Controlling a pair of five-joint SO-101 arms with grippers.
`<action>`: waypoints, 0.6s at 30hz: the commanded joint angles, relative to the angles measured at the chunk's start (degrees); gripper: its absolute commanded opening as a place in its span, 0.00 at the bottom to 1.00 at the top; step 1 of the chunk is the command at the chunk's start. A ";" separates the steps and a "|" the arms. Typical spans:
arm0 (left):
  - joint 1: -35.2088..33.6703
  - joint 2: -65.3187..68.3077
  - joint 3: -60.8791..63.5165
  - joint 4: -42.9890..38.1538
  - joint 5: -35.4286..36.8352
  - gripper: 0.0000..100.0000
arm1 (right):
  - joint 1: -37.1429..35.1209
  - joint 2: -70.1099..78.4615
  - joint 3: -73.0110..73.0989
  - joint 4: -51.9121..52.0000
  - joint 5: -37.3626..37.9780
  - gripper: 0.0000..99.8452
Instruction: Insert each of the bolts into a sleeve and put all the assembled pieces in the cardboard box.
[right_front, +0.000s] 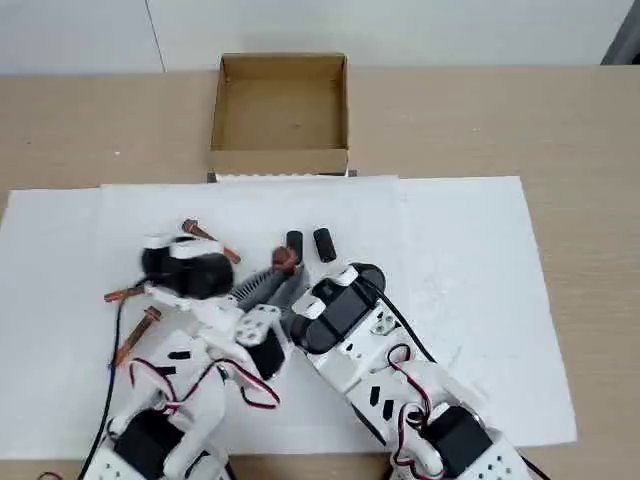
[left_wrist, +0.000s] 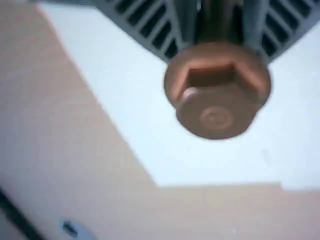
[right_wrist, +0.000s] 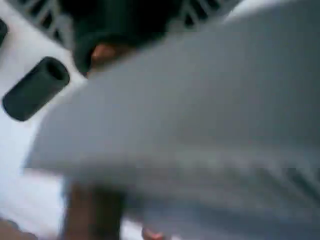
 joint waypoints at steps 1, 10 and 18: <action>1.58 -0.26 1.19 0.44 -3.96 0.00 | -0.40 -1.01 -1.85 -1.63 0.79 0.00; 5.01 -0.26 2.33 6.42 -5.19 0.00 | -0.40 -1.01 -1.76 -1.63 0.88 0.00; -0.18 -0.26 2.33 6.33 -9.14 0.10 | -0.40 -1.01 -1.67 -1.54 0.88 0.00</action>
